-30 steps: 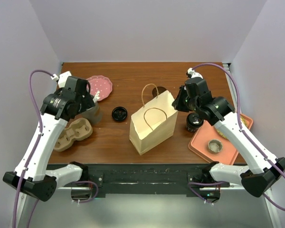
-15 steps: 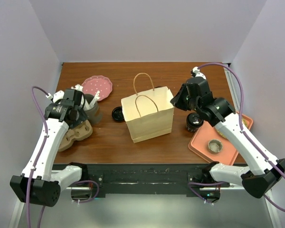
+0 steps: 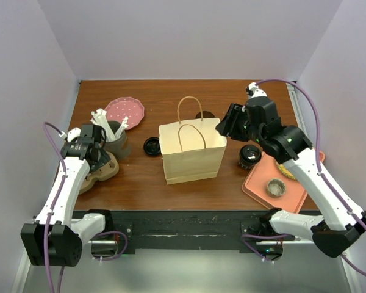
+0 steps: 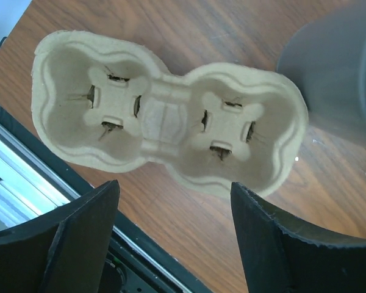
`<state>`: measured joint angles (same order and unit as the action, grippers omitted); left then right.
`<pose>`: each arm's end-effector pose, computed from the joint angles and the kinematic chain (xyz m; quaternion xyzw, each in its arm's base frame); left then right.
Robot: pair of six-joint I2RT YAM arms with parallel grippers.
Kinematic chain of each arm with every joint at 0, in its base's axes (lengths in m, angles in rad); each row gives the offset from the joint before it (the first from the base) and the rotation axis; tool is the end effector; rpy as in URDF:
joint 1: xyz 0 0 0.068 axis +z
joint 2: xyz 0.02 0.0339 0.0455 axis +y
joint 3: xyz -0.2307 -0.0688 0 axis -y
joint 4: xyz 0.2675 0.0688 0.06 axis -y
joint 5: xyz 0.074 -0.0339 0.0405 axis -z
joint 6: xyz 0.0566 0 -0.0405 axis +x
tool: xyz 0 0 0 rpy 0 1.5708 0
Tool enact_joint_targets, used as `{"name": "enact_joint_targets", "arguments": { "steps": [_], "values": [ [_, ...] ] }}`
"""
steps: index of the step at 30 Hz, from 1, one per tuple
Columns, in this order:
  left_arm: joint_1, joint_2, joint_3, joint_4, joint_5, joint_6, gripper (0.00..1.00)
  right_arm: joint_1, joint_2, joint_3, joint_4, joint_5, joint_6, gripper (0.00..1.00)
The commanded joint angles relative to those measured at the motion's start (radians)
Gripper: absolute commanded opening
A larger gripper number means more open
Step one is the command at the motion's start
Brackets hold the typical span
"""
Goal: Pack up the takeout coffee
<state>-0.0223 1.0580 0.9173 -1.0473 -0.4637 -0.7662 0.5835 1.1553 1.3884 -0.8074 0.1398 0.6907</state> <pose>0.2271 0.0203 0.2208 -0.3880 0.8743 0.1372 0.2576 0.2401 0.1490 0.3741 0.0803 0.8732 0.2343 0.4197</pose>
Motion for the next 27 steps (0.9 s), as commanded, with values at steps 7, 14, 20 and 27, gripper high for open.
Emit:
{"name": "enact_joint_targets", "arguments": {
  "steps": [7, 14, 20, 27],
  "values": [
    [0.096, 0.074, -0.018, 0.182, 0.010, 0.008, 0.75, 0.003, -0.063, 0.144, -0.053, 0.058, -0.158, 0.54],
    [0.131, 0.134, -0.046, 0.214, -0.032, 0.036, 0.69, 0.002, -0.078, 0.167, -0.058, 0.099, -0.215, 0.54],
    [0.134, 0.149, -0.101, 0.202, -0.041, 0.001, 0.66, 0.001, -0.089, 0.162, -0.067, 0.132, -0.238, 0.54],
    [0.134, 0.152, -0.121, 0.237, -0.050, 0.002, 0.66, 0.002, -0.085, 0.159, -0.065, 0.127, -0.240, 0.54]
  ]
}}
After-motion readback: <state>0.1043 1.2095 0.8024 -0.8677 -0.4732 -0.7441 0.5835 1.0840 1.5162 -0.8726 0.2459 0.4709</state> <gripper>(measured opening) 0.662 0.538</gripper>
